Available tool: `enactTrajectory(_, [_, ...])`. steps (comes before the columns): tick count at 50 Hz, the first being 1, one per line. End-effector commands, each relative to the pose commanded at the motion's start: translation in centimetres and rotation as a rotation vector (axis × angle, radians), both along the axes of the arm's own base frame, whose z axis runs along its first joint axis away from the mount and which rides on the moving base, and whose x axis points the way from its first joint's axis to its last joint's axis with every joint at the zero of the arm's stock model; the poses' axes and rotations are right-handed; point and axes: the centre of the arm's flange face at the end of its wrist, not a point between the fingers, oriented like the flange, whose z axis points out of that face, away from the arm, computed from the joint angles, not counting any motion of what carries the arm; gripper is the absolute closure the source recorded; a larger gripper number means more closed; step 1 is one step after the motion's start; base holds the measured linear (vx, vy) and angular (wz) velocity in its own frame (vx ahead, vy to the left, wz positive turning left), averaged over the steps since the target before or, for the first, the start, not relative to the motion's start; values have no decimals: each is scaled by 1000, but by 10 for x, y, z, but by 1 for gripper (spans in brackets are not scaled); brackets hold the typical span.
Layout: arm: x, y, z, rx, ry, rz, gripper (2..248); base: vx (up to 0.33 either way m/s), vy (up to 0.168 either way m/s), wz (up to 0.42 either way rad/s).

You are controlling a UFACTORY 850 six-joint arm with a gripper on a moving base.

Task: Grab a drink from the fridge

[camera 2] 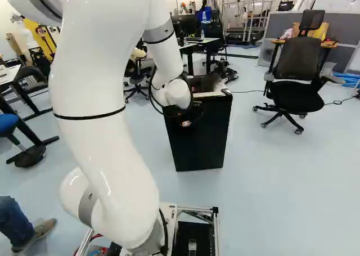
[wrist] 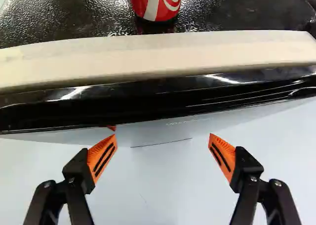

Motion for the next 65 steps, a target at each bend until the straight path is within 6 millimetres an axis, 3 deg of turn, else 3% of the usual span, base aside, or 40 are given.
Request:
enactTrajectory(29, [3, 1, 4, 6, -68, 9, 3, 0, 0, 0])
enactTrajectory(65, [-62, 5, 8, 13, -63, -20, 3, 0, 0, 0])
